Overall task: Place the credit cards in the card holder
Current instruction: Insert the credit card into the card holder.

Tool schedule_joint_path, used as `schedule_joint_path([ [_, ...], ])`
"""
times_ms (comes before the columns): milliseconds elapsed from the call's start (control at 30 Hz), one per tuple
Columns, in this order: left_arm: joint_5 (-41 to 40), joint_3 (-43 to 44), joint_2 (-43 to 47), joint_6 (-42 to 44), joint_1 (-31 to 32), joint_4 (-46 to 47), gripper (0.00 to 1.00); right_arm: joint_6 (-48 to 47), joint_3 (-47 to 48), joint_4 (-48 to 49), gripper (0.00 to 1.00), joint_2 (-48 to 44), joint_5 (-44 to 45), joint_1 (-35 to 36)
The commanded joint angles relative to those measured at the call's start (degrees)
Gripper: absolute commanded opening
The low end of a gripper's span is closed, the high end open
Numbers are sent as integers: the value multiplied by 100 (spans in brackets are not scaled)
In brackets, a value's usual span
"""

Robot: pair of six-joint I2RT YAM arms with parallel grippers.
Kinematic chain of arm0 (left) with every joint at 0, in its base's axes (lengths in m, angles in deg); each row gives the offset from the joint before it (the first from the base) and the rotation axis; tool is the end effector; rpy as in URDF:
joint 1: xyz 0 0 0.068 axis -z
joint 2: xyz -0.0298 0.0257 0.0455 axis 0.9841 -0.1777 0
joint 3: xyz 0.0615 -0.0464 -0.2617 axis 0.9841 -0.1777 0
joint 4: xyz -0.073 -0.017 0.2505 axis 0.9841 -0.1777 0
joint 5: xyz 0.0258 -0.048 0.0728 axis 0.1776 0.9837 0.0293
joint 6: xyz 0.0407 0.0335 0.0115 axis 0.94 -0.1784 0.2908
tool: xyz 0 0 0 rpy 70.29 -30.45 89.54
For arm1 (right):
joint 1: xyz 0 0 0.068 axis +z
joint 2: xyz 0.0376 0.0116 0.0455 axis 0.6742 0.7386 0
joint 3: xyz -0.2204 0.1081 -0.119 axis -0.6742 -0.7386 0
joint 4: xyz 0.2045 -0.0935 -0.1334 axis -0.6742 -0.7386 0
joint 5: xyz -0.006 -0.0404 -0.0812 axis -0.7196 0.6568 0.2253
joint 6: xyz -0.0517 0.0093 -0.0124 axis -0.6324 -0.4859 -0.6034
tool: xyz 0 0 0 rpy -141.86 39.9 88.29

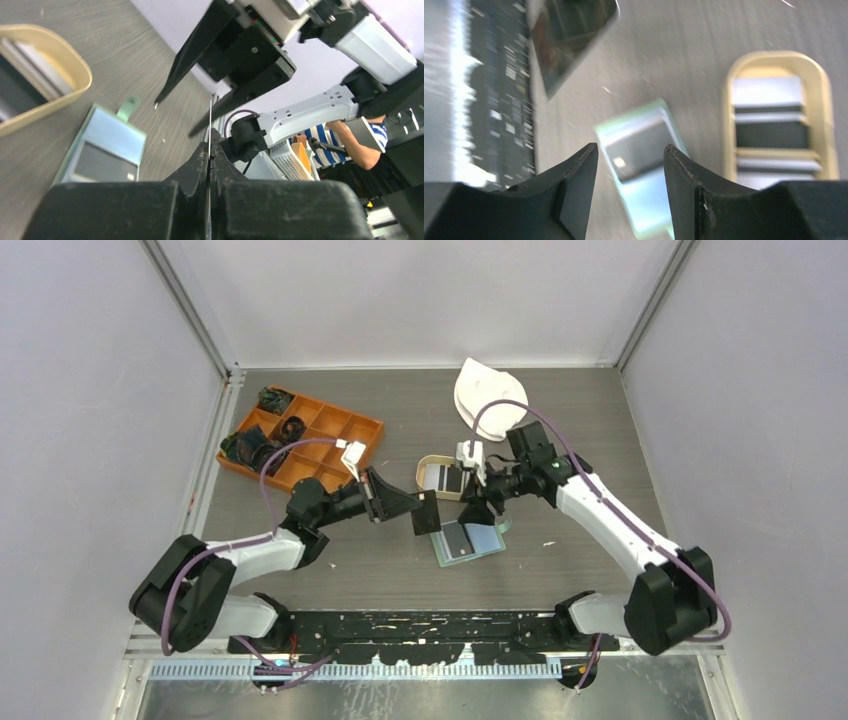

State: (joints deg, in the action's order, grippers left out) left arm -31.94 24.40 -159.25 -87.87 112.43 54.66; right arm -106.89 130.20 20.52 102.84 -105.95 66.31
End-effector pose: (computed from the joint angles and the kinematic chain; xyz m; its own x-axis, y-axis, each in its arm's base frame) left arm 0.2038 -0.1585 0.2350 -0.7121 -0.2991 -0.6352 0.6497 0.0622 -0.7577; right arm 0.2276 0.1327 0.2718 -0.2025 -0.4742 -0.8568 -0.9790 0.0771 0.1887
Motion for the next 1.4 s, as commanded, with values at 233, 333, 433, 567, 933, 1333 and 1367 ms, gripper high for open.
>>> schedule_joint_path([
  [233, -1607, -574, -246, -303, 872, -589, 0, -2111, -949, 751, 25, -362, 3538, -126],
  [333, -1848, -475, -564, -446, 987, -480, 0, -2345, -1066, 921, 24, -48, 4005, -70],
  [433, -2115, -386, -887, -562, 1109, -393, 0, -2534, -1175, 1043, 24, 253, 4370, -27],
  [567, -2481, -403, -1402, -853, 1233, 270, 0, -2635, -1177, 1089, 23, 645, 4750, 142],
  [933, -3181, -465, -2775, -1444, 1482, 1865, 0, -2660, -1071, 649, 24, 1089, 4408, 466],
  [1333, -3437, -502, -2911, -1430, 1569, 1865, 0, -2161, -843, 487, 25, 1132, 4040, 859],
  [1367, -3443, -522, -2918, -1407, 1570, 1865, 0, -2092, -809, 499, 26, 1110, 4091, 860],
])
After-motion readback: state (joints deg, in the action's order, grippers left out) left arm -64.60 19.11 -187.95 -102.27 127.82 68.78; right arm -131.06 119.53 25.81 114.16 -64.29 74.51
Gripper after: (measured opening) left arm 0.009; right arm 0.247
